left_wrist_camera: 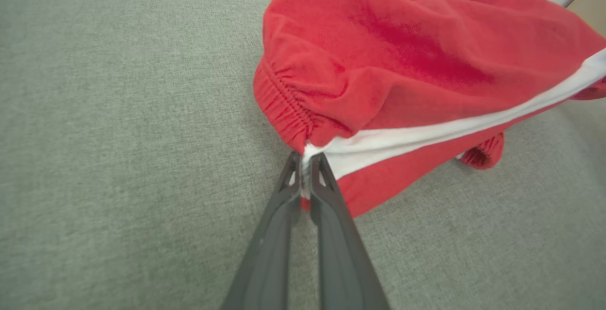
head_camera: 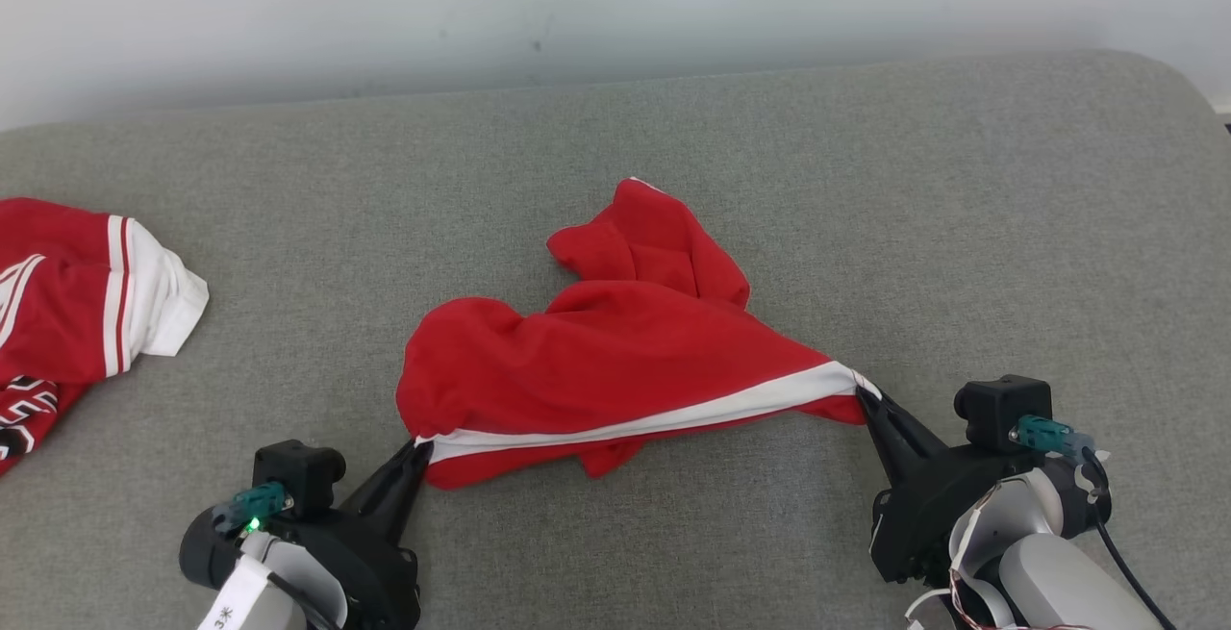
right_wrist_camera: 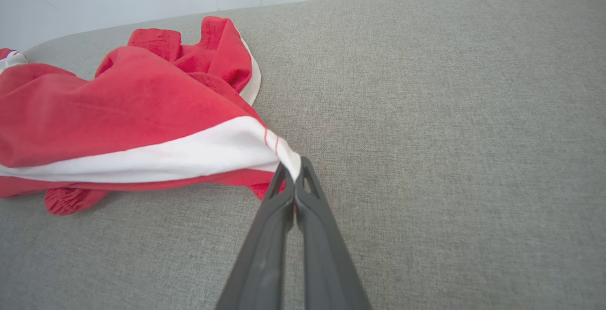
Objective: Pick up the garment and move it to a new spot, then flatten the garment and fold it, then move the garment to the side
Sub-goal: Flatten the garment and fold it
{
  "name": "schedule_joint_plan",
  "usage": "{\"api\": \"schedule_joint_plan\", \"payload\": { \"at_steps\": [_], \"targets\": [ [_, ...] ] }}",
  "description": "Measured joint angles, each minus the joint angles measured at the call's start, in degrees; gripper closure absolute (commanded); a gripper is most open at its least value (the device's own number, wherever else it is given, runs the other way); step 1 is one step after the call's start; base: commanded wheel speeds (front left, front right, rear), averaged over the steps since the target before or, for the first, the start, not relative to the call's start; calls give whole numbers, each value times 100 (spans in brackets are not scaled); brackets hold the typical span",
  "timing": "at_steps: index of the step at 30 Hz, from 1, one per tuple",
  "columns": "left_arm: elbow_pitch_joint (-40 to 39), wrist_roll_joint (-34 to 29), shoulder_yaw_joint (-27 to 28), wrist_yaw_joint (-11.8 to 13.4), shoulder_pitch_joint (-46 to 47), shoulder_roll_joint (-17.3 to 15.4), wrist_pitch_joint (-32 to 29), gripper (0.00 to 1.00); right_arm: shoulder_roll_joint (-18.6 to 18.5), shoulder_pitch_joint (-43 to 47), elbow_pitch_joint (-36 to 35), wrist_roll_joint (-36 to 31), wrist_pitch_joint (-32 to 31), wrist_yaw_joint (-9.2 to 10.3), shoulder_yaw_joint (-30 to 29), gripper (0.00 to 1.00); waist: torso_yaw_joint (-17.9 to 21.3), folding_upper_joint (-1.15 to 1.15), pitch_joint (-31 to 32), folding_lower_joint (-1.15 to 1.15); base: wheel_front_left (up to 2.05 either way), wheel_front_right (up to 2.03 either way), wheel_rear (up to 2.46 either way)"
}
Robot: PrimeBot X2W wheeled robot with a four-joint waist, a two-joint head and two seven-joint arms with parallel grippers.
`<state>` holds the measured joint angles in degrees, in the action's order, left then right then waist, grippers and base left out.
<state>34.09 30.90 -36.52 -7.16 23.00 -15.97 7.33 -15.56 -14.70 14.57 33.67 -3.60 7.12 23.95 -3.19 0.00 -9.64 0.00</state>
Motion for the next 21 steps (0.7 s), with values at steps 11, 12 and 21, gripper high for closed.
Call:
{"api": "schedule_joint_plan", "payload": {
  "at_steps": [11, 12, 21],
  "targets": [
    [-945, 33, 555, 175, 101, -154, 591, 100, 64, -26, -980, 472, 314, -279, -417, 100, -26, 0, 110, 0, 0, 0, 0],
    [-1185, 35, 593, 191, 72, -157, 611, 100, 21, -25, -1149, 554, 316, -358, -456, 100, -30, 0, 132, 0, 0, 0, 0],
    [-5285, 744, 499, 7, -1922, -858, 693, 100, -711, 884, -4170, 1746, 431, -1168, -1262, 100, -16, 0, 327, 1, 0, 0, 0]
  ]
}}
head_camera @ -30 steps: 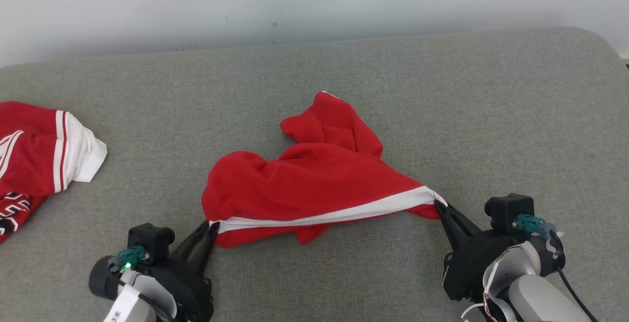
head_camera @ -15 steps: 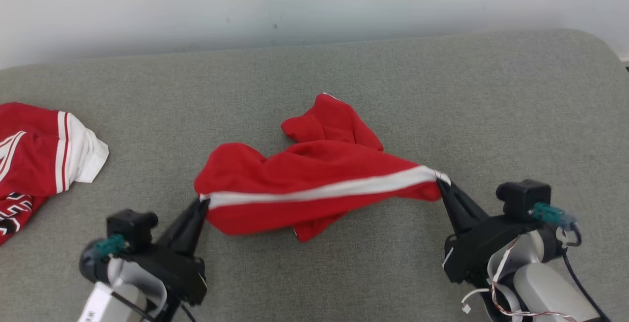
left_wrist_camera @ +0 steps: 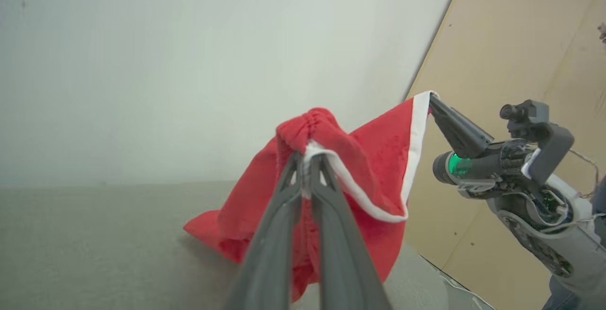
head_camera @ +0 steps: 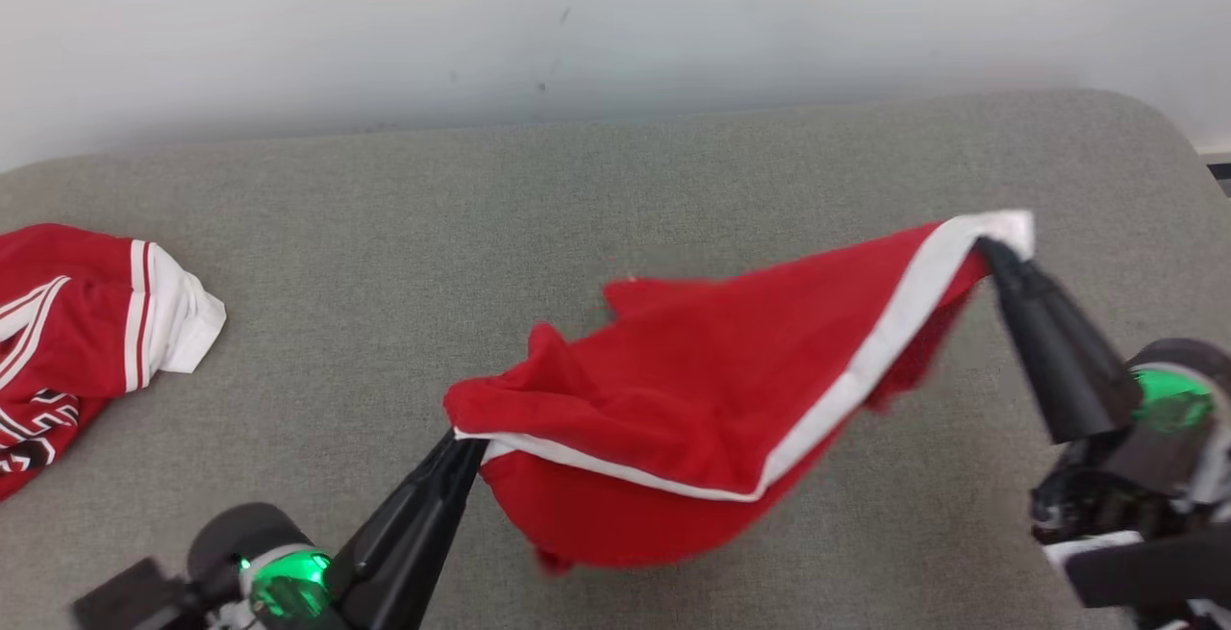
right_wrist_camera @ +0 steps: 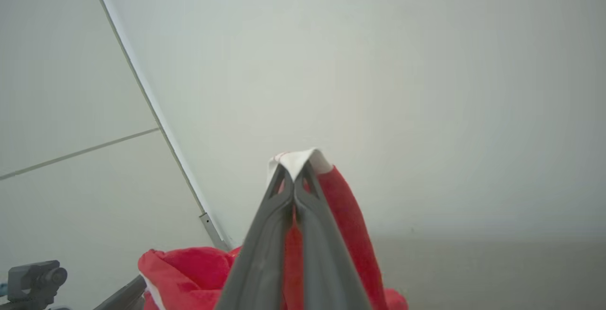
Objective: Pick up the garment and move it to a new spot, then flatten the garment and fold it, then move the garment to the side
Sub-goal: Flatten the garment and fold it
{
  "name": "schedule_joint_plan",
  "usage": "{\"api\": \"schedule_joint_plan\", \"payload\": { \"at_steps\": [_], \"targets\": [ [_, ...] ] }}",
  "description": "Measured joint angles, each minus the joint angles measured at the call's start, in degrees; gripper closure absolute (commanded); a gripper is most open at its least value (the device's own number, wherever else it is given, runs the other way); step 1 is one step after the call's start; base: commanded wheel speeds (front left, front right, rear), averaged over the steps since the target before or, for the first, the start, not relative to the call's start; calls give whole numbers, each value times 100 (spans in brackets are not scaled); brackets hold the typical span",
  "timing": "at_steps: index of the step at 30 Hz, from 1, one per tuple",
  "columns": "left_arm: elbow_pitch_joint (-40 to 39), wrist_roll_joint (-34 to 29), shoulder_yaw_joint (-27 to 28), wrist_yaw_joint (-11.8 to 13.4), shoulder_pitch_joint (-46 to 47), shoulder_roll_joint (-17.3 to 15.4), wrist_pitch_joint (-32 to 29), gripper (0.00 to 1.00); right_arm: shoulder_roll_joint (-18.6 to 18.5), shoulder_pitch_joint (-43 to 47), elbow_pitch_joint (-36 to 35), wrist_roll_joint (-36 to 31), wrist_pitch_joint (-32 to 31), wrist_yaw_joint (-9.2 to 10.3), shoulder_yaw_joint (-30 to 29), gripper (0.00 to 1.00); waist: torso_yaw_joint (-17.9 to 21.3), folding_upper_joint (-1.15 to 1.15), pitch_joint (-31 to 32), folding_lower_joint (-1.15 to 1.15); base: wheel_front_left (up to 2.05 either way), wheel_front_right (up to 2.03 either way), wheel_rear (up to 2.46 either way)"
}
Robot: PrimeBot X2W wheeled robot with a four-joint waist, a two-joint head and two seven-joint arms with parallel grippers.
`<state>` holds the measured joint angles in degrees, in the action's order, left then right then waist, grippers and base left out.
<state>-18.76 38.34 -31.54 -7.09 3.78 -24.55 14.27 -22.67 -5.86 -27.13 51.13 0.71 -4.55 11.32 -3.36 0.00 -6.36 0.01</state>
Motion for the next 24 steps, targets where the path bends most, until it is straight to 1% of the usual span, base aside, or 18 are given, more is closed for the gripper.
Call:
{"api": "schedule_joint_plan", "payload": {
  "at_steps": [2, 3, 5, 7, 8, 10, 12, 13, 14, 15, 17, 19, 21, 22, 24],
  "targets": [
    [-634, 187, 38, -3, -79, -163, 8, 100, -10, 16, -444, 254, 5, 1, -207, 100, 12, 0, -30, 0, 0, 0, 0],
    [-814, 260, 85, -4, -56, -191, 8, 100, -11, -14, -528, 296, -9, 9, -275, 100, 17, 0, -53, 0, 0, 0, 0],
    [-853, 342, 151, -3, 160, -196, -5, 100, -11, -241, -399, 294, -142, 111, -316, 100, 30, 0, -113, 0, 0, 0, 0],
    [-658, 555, 247, -3, 581, -63, -147, 100, 27, -657, -35, 348, -311, 209, -283, 100, 45, 0, -196, 0, 0, 0, 0],
    [-417, 634, 302, 7, 863, 66, -270, 100, 90, -937, 231, 422, -397, 267, -242, 100, 53, 0, -245, 0, 0, 0, 0],
    [310, 638, 513, 318, 1520, 396, -478, 100, 249, -1661, 928, 437, -576, 404, -97, 100, 69, 0, -361, -1, 0, 0, 0],
    [1090, 521, 603, 582, 2253, 608, -719, 100, 445, -2494, 1729, 423, -743, 521, 77, 100, 88, 1, -493, -2, 0, 0, 0],
    [1837, 423, 634, 725, 2980, 802, -899, 100, 581, -3364, 2584, 226, -869, 590, 255, 100, 109, 1, -630, -2, 0, 0, 0],
    [2196, 307, 647, 771, 3361, 915, -939, 100, 658, -3804, 2961, 124, -862, 622, 237, 100, 120, 1, -699, -3, 0, 0, 0],
    [2401, 222, 653, 821, 3696, 1012, -946, 100, 712, -4159, 3170, 69, -809, 669, 149, 100, 132, 1, -760, -3, 0, 0, 0],
    [2463, 53, 714, 921, 4219, 1189, -884, 100, 771, -4676, 3196, 91, -616, 708, -133, 100, 149, 1, -873, -4, 0, 0, 0],
    [2331, -134, 773, 926, 4619, 1257, -716, 100, 738, -5007, 3050, 110, -488, 695, -292, 100, 157, 1, -976, -2, 0, 0, 0],
    [2256, -170, 828, 869, 4869, 1288, -532, 100, 672, -5125, 3023, 132, -414, 592, -379, 100, 155, 0, -1064, -2, 0, 0, 0],
    [2247, -178, 834, 802, 4893, 1273, -444, 100, 620, -5114, 3090, 123, -389, 535, -368, 100, 149, 1, -1098, -2, 0, 0, 0],
    [2265, -178, 776, 727, 4778, 1224, -405, 100, 526, -4925, 3144, 137, -416, 483, -337, 100, 135, 1, -1135, -2, 0, 0, 0]
  ]
}}
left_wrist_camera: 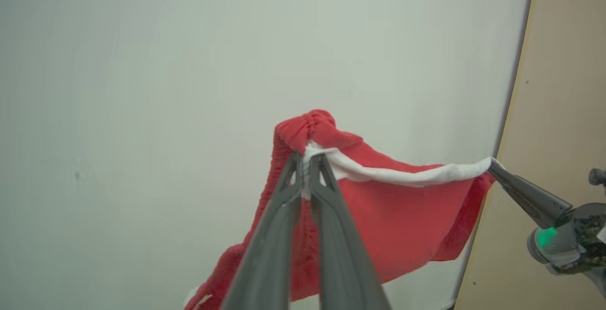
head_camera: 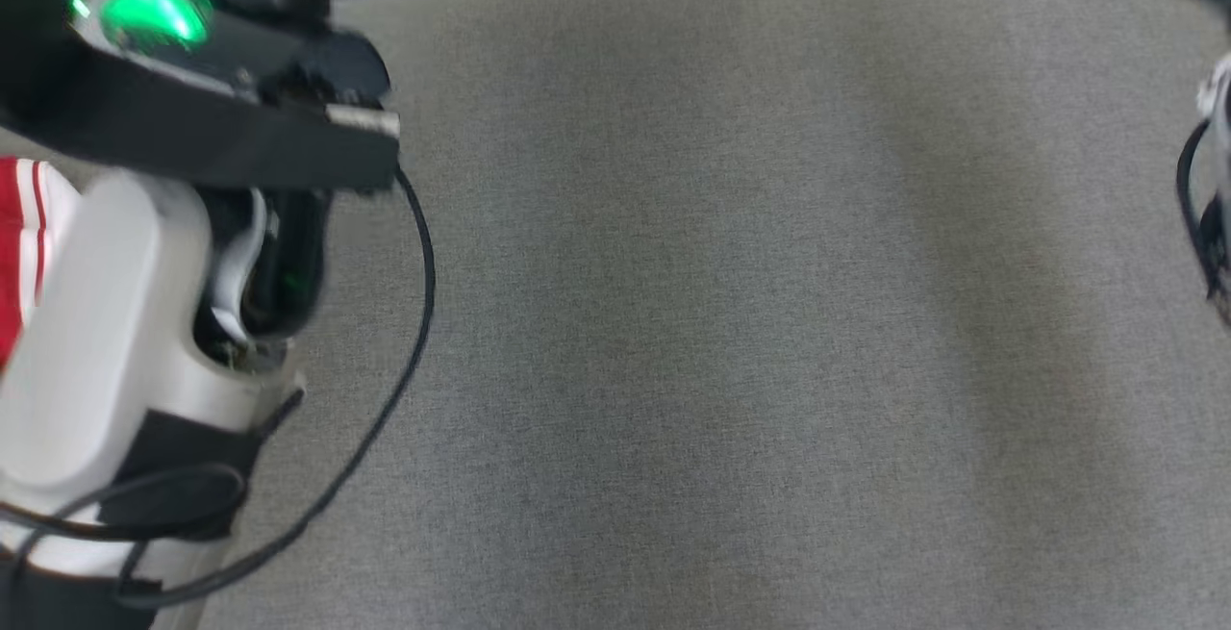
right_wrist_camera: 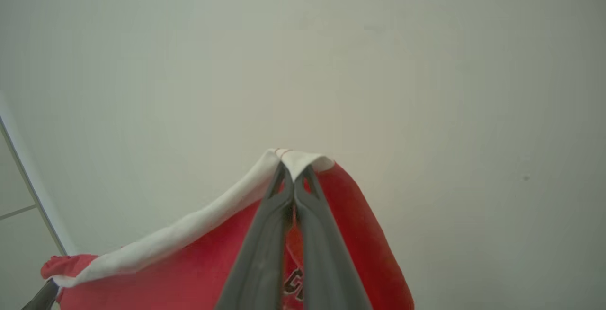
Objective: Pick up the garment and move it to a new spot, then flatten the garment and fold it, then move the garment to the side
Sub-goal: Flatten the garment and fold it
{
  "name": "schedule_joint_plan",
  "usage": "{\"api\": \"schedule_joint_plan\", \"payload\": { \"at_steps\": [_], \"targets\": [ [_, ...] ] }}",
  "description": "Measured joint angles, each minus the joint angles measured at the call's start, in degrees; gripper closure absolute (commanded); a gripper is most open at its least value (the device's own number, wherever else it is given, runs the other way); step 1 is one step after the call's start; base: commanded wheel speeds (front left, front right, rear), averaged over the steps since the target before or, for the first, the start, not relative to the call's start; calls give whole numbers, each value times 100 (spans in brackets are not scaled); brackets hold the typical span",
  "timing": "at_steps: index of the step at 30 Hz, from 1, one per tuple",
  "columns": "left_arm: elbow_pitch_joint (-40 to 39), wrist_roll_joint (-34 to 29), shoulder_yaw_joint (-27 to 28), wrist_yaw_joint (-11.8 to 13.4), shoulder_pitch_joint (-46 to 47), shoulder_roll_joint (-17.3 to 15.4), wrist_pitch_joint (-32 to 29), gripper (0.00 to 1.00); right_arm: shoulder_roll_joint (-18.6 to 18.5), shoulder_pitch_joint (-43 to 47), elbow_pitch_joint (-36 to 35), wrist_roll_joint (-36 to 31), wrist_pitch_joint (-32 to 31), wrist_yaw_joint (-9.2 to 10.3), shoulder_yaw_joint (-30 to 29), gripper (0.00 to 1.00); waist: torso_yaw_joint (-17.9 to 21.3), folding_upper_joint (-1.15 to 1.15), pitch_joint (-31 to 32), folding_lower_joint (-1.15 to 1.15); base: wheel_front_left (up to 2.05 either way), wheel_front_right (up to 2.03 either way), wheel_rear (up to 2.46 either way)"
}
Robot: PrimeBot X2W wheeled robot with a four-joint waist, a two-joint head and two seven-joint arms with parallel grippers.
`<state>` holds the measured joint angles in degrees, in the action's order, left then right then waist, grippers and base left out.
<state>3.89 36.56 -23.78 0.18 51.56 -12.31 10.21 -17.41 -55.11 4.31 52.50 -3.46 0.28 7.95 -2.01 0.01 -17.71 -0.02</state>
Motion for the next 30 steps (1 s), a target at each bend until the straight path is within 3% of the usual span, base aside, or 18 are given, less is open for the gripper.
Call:
{"api": "schedule_joint_plan", "payload": {
  "at_steps": [8, 11, 18, 25, 30],
  "targets": [
    [1222, 88, -881, -436, -1713, -336, -378, 100, -383, 2160, 388, -115, -595, -207, 768, 100, -9, 0, -108, 1, 0, 0, 0],
    [1408, 258, -1152, -631, -2085, -379, -534, 100, -460, 2778, 261, -88, -668, -231, 781, 100, -30, -1, -102, 2, 0, 0, 0],
    [1473, 510, -1278, -684, -2457, -560, -609, 100, -915, 3644, -18, -87, -823, -238, 753, 100, -58, -1, 80, 2, 0, 0, 0],
    [1406, 633, -1445, -726, -3312, -967, -724, 100, -1062, 4598, -419, -46, -1132, -265, 1021, 100, -10, -2, 385, 3, 0, 0, 0],
    [1136, 843, -1480, -726, -3724, -1048, -725, 100, -1251, 5250, -753, 155, -1270, -271, 931, 100, 56, -2, 571, 3, 0, 0, 0]
  ]
}}
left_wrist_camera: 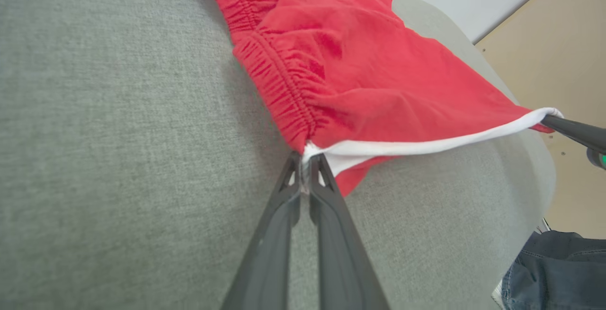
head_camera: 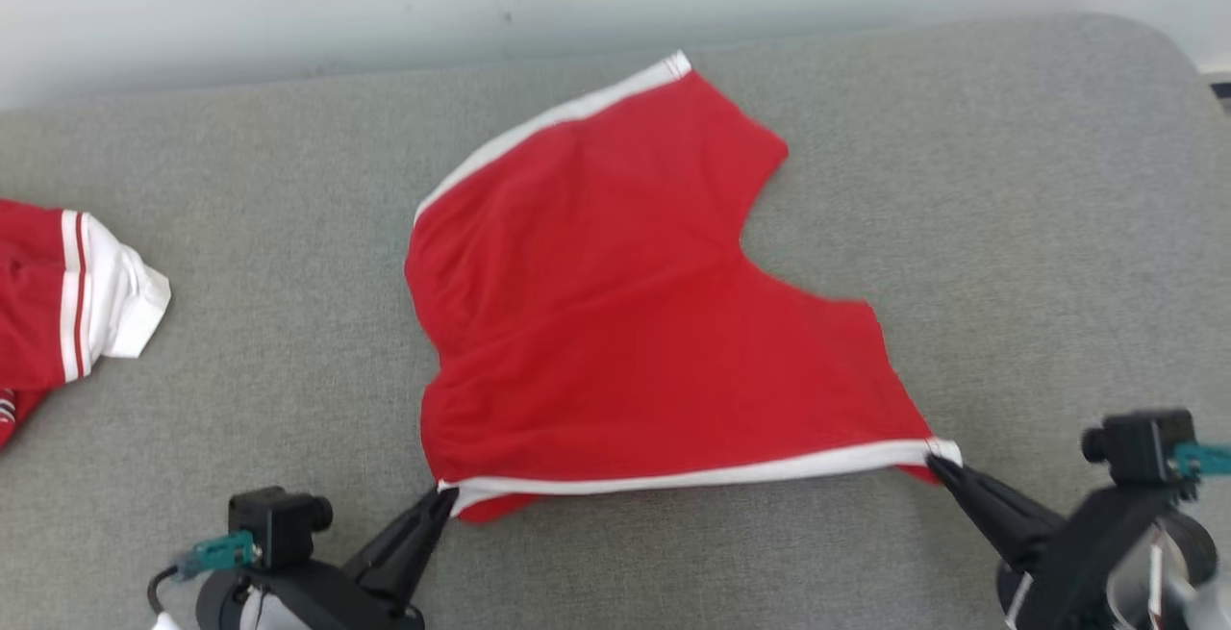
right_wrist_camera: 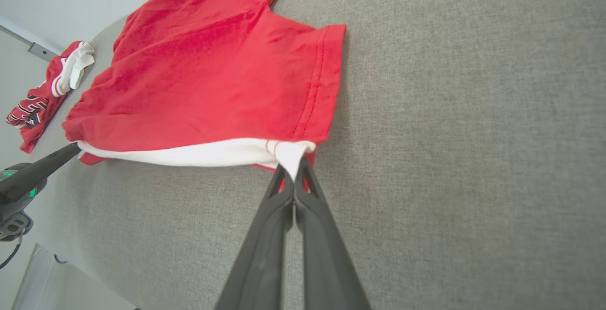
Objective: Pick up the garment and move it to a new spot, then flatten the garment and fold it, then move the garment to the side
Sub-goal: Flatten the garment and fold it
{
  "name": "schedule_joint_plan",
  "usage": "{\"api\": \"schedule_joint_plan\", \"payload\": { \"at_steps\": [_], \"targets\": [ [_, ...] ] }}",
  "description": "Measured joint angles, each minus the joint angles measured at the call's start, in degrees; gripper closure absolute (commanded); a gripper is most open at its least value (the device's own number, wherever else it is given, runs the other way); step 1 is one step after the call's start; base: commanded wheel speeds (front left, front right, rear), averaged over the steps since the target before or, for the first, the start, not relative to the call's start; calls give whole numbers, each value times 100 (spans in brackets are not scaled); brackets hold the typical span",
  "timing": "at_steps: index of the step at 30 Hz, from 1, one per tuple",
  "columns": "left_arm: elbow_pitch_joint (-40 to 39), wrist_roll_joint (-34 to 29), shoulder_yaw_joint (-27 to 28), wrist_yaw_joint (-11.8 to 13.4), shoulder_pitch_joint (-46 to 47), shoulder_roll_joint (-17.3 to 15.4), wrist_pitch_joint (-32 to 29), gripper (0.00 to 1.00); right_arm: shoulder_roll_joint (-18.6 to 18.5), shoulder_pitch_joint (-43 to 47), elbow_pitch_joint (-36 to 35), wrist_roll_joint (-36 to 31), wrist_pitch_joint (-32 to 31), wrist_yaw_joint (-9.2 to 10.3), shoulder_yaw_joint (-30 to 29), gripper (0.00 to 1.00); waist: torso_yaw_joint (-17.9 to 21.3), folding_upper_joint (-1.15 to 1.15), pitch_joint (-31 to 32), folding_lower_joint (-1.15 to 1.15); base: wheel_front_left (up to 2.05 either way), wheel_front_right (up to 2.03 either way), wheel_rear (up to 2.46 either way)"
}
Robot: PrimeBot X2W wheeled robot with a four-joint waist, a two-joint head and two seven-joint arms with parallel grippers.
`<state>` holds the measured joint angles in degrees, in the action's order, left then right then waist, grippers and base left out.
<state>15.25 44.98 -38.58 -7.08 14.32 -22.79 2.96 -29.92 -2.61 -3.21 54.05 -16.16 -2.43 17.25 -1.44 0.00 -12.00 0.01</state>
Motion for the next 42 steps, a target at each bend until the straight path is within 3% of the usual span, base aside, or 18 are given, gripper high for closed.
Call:
{"api": "schedule_joint_plan", "payload": {
  "at_steps": [4, 5, 6, 7, 8, 17, 23, 29, 33, 42],
  "targets": [
    [-204, -30, -24, 0, -147, -121, 4, 100, -102, 263, -232, 37, -7, 118, -133, 100, 44, 0, 107, 0, 0, 0, 0],
    [-230, -54, -21, 10, -162, -147, 10, 69, -104, 294, -279, 37, -8, 153, -148, 100, 53, 0, 128, 0, 0, 0, 0],
    [-267, -90, -21, 70, -195, -182, 10, 0, -100, 322, -319, 38, -5, 200, -159, 79, 63, 0, 147, 0, 0, 0, 0],
    [-289, -152, -36, 127, -237, -219, 9, 0, -99, 343, -349, 38, -12, 237, -159, 53, 75, 0, 163, 0, 0, 0, 0],
    [-301, -178, -65, 171, -270, -253, -10, 0, -110, 377, -388, 37, -62, 250, -146, 0, 86, 0, 175, 0, 0, 0, 0],
    [-413, -363, -215, 539, -560, -353, -344, 0, -282, 712, -407, 24, -338, 459, -41, 0, 86, 0, 201, 0, 0, 0, 0],
    [-699, -537, -45, 960, -725, -513, -220, 0, -311, 673, -469, -285, -78, 756, -349, 0, 49, 0, 237, -1, 0, 0, 0],
    [-1165, -904, 498, 1373, -659, -289, 625, 0, 227, 408, -436, -522, 682, 900, -701, 0, -56, 0, 349, -1, 0, 0, 0],
    [-1230, -1337, 637, 1421, -619, -51, 1081, 0, 617, 313, -347, -896, 1252, 905, -648, 0, -124, 0, 480, -1, 0, 0, 0],
    [-870, -1990, 1157, 1421, -602, 454, 1128, 0, 1289, 44, 304, -1647, 2435, 953, -557, 0, -208, 1, 860, -1, 0, 0, 0]
  ]
}}
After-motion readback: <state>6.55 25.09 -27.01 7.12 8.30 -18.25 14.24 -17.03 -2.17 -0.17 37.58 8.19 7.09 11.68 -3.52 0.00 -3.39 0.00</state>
